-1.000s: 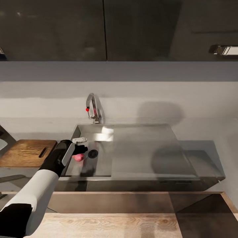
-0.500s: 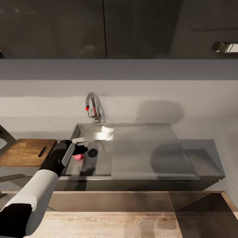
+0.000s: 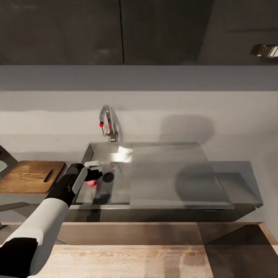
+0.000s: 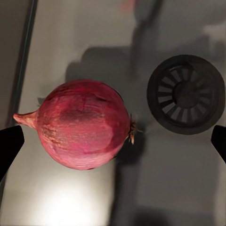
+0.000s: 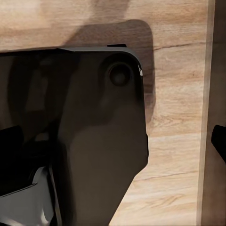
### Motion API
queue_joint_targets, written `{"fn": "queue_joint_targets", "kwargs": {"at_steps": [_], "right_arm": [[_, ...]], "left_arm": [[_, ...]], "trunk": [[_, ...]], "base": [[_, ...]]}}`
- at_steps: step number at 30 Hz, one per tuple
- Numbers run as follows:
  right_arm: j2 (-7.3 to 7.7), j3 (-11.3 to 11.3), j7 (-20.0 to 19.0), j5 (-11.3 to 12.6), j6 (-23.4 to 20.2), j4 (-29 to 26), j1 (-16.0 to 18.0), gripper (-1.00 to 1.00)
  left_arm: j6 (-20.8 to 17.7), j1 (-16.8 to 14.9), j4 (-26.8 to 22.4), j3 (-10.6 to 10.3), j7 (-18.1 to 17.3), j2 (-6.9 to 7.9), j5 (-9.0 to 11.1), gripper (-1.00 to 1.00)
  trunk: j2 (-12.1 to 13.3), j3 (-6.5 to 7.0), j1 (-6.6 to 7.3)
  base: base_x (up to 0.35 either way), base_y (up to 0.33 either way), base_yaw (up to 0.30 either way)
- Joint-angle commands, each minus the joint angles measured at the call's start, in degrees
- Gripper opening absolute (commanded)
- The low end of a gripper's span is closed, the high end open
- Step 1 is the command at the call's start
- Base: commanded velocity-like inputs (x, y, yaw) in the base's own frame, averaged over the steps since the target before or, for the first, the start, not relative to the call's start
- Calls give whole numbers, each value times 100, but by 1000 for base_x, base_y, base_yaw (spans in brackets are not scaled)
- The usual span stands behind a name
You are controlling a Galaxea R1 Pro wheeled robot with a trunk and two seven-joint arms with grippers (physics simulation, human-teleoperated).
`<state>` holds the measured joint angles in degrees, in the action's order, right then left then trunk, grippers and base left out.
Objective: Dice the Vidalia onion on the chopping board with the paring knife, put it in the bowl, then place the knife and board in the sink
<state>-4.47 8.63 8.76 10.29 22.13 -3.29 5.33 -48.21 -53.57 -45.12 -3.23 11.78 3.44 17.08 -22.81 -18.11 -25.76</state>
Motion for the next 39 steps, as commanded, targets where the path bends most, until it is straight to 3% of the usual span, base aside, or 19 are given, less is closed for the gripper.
{"fn": "queue_joint_targets", "kwargs": {"at_steps": [1,25,39], "right_arm": [[-1,51,20,52,19,4,4,100],[-1,51,20,52,19,4,4,100],[-1,51,20,52,19,4,4,100]], "left_arm": [[-19,-4,-6,-28,53,7,61,100],[-19,-4,-6,-28,53,7,65,100],[-22,-4,3,-28,53,77,67,100]], "trunk": [[-10,-16,-3],[-10,-163,-3],[-10,-249,-3]], "base": [[0,0,0],[1,0,0],[102,0,0]]}}
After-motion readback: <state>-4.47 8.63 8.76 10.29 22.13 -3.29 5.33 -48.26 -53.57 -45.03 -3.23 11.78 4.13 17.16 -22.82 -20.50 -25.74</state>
